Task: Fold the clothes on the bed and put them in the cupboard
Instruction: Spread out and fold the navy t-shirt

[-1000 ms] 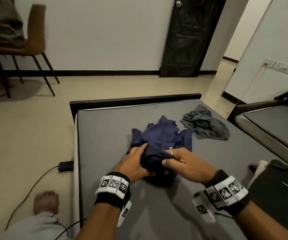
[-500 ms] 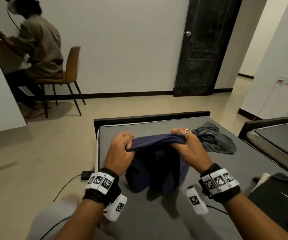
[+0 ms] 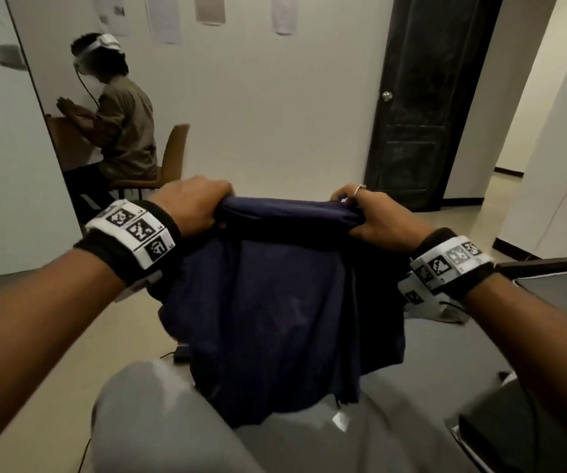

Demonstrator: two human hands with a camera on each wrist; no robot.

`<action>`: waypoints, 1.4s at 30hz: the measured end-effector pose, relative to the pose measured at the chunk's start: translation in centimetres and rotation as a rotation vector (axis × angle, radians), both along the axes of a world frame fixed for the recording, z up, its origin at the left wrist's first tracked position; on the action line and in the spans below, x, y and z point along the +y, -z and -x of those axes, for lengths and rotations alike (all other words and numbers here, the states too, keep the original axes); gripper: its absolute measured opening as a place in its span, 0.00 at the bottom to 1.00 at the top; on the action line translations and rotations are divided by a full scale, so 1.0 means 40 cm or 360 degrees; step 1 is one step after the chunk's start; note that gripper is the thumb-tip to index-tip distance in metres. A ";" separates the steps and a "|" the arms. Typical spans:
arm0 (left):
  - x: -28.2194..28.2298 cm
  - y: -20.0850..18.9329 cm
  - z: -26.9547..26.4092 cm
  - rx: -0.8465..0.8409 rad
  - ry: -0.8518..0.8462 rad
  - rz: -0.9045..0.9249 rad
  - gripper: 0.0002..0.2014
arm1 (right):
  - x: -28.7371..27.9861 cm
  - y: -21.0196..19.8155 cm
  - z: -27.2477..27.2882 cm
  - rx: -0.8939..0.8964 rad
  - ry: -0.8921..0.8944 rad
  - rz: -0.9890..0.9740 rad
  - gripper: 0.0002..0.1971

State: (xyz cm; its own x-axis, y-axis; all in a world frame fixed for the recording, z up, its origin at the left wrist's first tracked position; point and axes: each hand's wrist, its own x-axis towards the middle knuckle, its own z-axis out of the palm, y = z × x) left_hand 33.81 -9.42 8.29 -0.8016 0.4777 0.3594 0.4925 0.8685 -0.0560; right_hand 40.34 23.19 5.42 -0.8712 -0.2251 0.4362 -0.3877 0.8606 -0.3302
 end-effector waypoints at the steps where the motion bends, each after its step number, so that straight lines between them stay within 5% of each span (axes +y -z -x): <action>1: -0.014 -0.006 0.011 -0.0069 -0.0137 0.0161 0.14 | 0.013 -0.006 0.001 0.0012 0.0025 0.0002 0.23; 6: -0.036 -0.015 0.046 -0.0519 -0.0258 0.0142 0.07 | 0.067 -0.019 0.002 -0.0031 0.0257 -0.0195 0.13; 13: -0.028 -0.019 0.066 -0.0931 0.0296 -0.0824 0.08 | 0.148 -0.019 0.005 -0.0158 0.0533 -0.0097 0.11; 17: 0.020 -0.033 0.064 -0.0930 0.0558 -0.1581 0.20 | 0.212 -0.049 -0.031 0.0001 0.0661 -0.0121 0.13; 20: 0.037 -0.085 0.089 -0.0540 0.0567 -0.1886 0.18 | 0.271 -0.109 -0.064 0.0226 0.0881 -0.0231 0.12; 23: 0.027 -0.162 0.130 -0.0056 0.0519 -0.1477 0.09 | 0.304 -0.168 -0.097 0.0125 0.0961 -0.0191 0.09; 27: 0.017 -0.251 0.290 0.0098 0.0391 -0.0593 0.08 | 0.344 -0.264 -0.157 0.0000 0.0707 0.0573 0.15; 29: 0.051 -0.297 0.248 0.0000 0.0325 -0.0730 0.18 | 0.359 -0.311 -0.183 -0.0008 0.0680 0.0837 0.14; 31: 0.099 -0.338 0.171 -0.0024 0.0300 -0.0787 0.12 | 0.365 -0.357 -0.206 -0.0009 0.0715 0.0847 0.14; 36: 0.174 -0.424 0.063 -0.0358 0.0600 -0.1223 0.07 | 0.390 -0.433 -0.275 -0.0059 0.0946 0.0169 0.12; 39: 0.253 -0.429 -0.024 -0.0571 0.0791 -0.1355 0.07 | 0.317 -0.424 -0.278 -0.0184 0.0605 0.0178 0.42; 42: 0.350 -0.418 -0.127 -0.0488 0.0902 -0.1104 0.14 | 0.153 -0.395 -0.237 0.0033 0.0084 0.0463 0.58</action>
